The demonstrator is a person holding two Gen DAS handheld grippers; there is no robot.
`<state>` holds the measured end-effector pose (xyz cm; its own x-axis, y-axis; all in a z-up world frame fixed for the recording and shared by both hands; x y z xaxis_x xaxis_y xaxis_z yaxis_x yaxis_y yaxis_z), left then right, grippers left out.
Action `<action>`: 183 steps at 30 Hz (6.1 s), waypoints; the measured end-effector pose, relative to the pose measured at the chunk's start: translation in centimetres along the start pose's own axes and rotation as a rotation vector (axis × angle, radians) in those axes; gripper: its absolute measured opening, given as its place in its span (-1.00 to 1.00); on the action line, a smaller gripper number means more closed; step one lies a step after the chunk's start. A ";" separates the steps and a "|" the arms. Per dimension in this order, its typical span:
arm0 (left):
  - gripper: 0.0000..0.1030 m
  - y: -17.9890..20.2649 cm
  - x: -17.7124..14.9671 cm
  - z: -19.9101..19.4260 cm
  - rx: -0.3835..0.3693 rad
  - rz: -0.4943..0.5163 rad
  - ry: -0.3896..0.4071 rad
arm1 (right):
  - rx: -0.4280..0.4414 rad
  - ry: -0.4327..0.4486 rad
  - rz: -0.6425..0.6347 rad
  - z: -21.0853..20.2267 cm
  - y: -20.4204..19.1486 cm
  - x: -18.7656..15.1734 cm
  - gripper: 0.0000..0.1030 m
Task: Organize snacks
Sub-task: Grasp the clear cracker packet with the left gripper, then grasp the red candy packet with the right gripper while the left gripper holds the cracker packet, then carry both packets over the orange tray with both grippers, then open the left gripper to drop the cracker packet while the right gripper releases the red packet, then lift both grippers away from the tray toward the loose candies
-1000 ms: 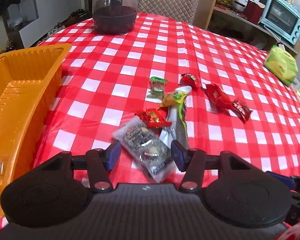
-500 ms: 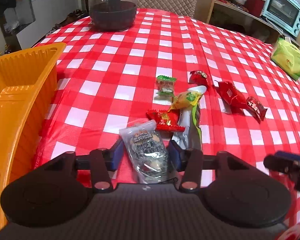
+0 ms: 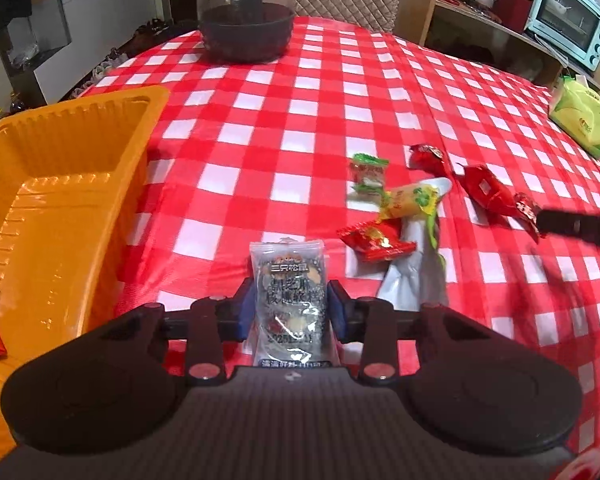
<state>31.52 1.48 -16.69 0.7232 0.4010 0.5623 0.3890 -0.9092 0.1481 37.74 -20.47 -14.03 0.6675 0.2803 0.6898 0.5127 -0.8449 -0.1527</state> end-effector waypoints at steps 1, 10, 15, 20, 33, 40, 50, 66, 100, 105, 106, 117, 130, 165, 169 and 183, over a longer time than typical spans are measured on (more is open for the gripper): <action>-0.33 -0.1 0.1 0.0 0.003 0.000 0.001 | 0.003 0.007 0.008 0.3 0.1 0.4 -0.40; -0.33 -0.7 1.1 -0.8 0.000 -0.005 0.029 | 0.048 0.006 0.100 4.1 1.2 3.0 0.09; -0.33 -0.8 1.4 -1.3 -0.005 -0.006 0.039 | 0.024 -0.034 0.040 6.2 1.1 3.1 0.08; -0.33 -0.8 1.4 -1.8 -0.008 -0.010 0.045 | 0.013 -0.064 -0.024 7.2 0.5 2.8 -0.26; -0.33 -0.1 1.3 -5.1 -0.050 -0.002 0.081 | 0.030 -0.029 -0.052 3.4 -1.1 1.7 -0.49; -0.33 0.0 0.6 -7.8 -0.086 -0.008 0.082 | 0.065 0.010 -0.042 -1.2 -2.9 1.1 -0.49; -0.33 -1.7 -0.9 -12.8 -0.127 -0.015 0.090 | 0.125 0.017 -0.072 -6.7 -7.8 -0.3 -0.49; -0.33 -9.1 -3.2 -18.3 -0.071 -0.111 0.106 | 0.329 -0.038 -0.209 -9.6 -19.6 -2.8 -0.49; -0.33 -19.6 2.8 -14.0 0.002 -0.085 0.085 | 0.325 -0.050 -0.274 0.3 -31.9 2.6 -0.49; -0.33 -19.5 3.6 -11.9 -0.021 -0.049 0.046 | 0.291 -0.067 -0.240 1.7 -31.4 2.9 -0.49; -0.33 -19.5 3.7 -11.6 -0.027 -0.045 0.039 | 0.287 -0.068 -0.235 1.8 -31.3 3.0 -0.49; -0.36 -19.5 4.7 -8.7 -0.049 -0.005 -0.016 | 0.251 -0.086 -0.197 3.3 -30.8 3.5 -0.49; -0.36 -20.9 4.7 -9.9 -0.061 -0.008 -0.034 | 0.251 -0.098 -0.197 3.9 -31.1 3.5 -0.49; -0.36 -21.2 2.5 -13.0 -0.019 -0.046 -0.017 | 0.326 -0.101 -0.221 0.9 -31.1 1.9 -0.45; -0.36 -20.5 1.7 -13.9 -0.015 -0.051 -0.011 | 0.337 -0.100 -0.224 -0.3 -30.7 1.3 -0.45; -0.36 -16.8 -2.0 -16.8 -0.013 -0.069 0.008 | 0.366 -0.102 -0.232 -4.5 -27.9 -1.7 -0.45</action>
<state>13.92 14.06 -6.61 0.6907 0.4617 0.5566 0.4302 -0.8810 0.1968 19.88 0.53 -7.74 0.5524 0.5029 0.6648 0.8004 -0.5426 -0.2547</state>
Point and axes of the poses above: each gripper's, at about its wrist camera, not at the fingertips, and z roughly the way its jaws point, y to its right, x to its top, the point moved 6 cm from there along z, roughly the way its jaws point, and after that the axes turned 12 degrees about -z, right-handed, at the moved point
